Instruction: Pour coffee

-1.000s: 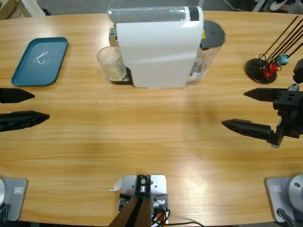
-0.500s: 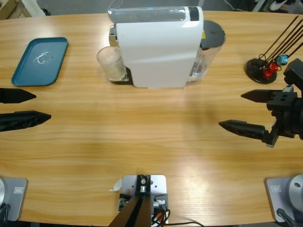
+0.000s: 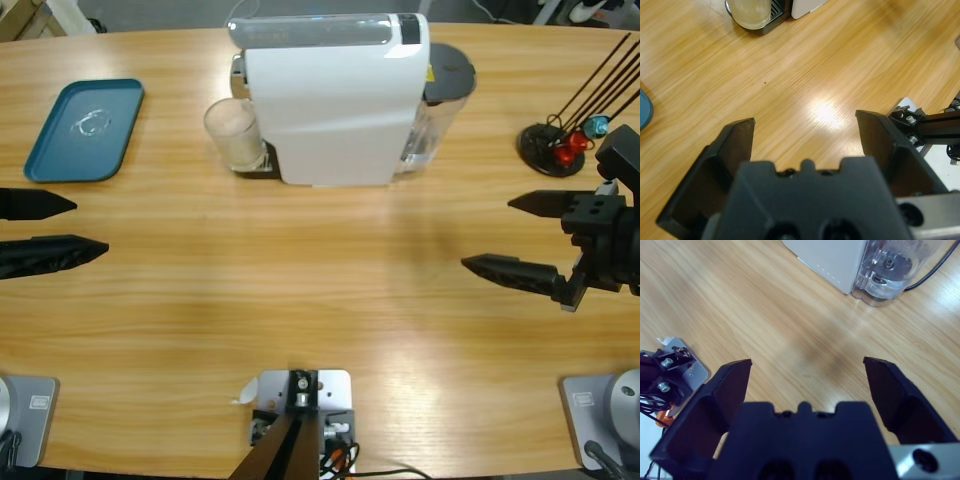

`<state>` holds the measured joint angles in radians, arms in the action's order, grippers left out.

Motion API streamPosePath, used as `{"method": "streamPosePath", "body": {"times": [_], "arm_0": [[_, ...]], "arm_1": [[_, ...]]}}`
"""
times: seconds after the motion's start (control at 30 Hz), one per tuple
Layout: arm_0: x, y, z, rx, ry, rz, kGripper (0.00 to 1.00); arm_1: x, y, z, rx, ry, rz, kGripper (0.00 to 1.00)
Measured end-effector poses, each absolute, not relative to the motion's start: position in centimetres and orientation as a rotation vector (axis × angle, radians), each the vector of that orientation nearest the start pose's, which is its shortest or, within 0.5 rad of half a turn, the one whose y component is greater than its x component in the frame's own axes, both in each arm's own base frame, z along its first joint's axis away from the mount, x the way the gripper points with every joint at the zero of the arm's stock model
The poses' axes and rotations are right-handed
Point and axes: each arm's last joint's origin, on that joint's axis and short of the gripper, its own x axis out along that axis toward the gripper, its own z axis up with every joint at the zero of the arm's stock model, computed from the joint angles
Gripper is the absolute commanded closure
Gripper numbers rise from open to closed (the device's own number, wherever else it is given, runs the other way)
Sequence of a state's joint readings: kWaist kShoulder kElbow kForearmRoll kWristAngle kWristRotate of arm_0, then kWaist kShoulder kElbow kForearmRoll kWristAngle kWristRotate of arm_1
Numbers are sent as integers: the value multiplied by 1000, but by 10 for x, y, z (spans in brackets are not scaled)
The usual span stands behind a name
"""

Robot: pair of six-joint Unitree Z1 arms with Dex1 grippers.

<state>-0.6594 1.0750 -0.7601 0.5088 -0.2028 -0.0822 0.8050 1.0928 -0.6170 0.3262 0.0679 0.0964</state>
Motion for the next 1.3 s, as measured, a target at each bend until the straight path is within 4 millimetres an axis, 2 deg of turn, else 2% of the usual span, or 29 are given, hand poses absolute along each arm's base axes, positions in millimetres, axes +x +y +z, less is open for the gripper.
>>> {"method": "streamPosePath", "body": {"times": [0.97,1.3], "arm_0": [[108,-96,310,121,864,-775,119],[116,-104,296,121,895,-768,119]], "arm_1": [[97,106,278,-216,818,783,0],[98,107,278,-217,820,783,0]]}}
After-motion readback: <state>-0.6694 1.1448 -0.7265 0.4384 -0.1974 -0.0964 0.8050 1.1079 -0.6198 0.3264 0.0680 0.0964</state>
